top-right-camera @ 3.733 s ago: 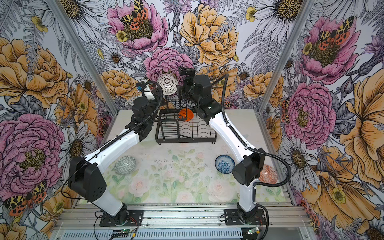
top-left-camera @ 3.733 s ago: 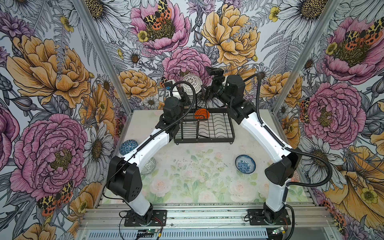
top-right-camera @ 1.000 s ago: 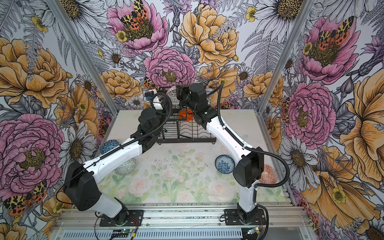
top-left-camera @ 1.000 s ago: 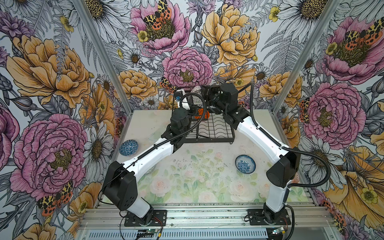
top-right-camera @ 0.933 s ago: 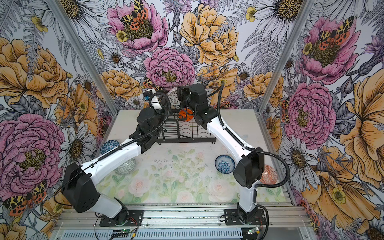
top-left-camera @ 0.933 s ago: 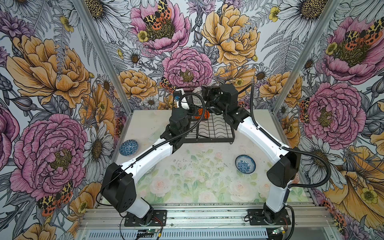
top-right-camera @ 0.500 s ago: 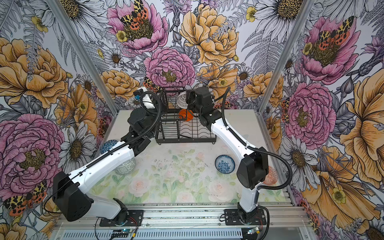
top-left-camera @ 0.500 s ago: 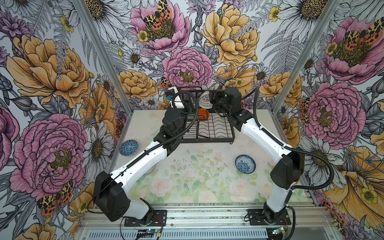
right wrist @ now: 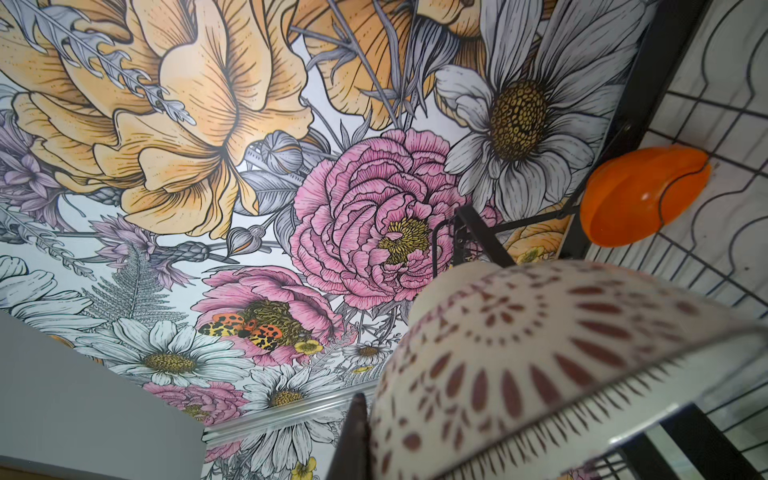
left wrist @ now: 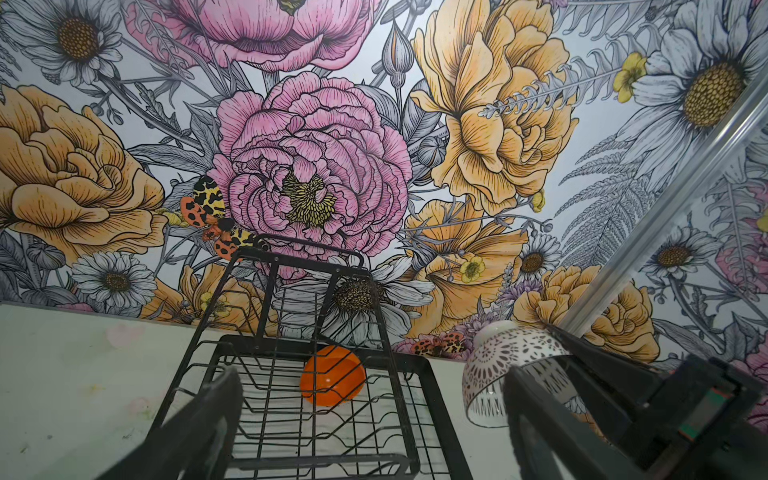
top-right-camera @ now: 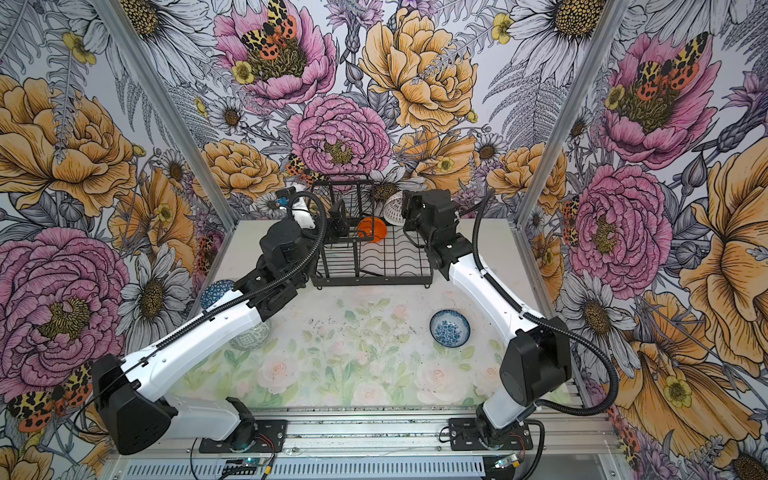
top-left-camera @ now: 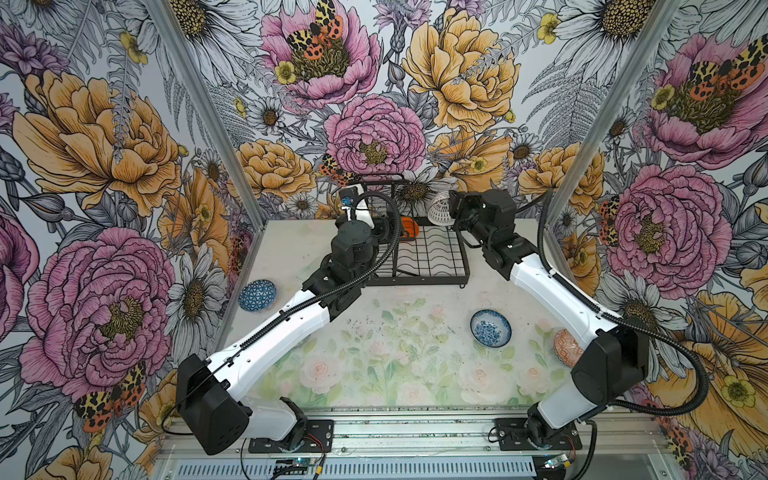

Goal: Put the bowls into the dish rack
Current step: 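Open the left gripper and pull it away while the right gripper holds the bowl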

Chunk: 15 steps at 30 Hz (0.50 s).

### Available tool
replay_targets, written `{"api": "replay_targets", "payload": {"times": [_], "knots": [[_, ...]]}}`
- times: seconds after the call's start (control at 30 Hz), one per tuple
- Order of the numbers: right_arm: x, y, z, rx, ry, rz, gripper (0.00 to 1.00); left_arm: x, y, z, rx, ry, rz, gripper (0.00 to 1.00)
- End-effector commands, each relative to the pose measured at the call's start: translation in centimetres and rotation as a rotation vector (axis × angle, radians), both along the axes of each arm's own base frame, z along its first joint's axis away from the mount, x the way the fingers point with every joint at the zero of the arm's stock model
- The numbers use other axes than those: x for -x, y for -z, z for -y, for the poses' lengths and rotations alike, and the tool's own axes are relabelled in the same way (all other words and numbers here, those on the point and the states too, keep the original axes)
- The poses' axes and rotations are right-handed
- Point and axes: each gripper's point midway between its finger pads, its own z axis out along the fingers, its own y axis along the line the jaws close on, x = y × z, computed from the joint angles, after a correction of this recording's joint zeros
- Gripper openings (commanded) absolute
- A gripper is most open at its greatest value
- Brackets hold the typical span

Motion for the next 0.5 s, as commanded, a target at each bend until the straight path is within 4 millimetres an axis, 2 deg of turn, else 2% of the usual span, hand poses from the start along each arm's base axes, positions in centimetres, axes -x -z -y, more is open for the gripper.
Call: {"api": "replay_targets", "payload": {"times": [0.0,0.27,0.47], "knots": [[1.5,-3.3,1.8,0.010,-0.009,0.134,0.00,1.1,-0.8,0.1,-0.023,-0.007,-0.032,0.99],[2.4,1.2,5.1,0.199,0.008,0.121,0.00,2.4,0.2,2.2,-0.076,0.034,-0.097,0.99],[2.0,3.2,4.7,0.412,-0.052,0.161,0.00,1.9,1.7,4.0,-0.158,0.112,-0.176,0.99]]}}
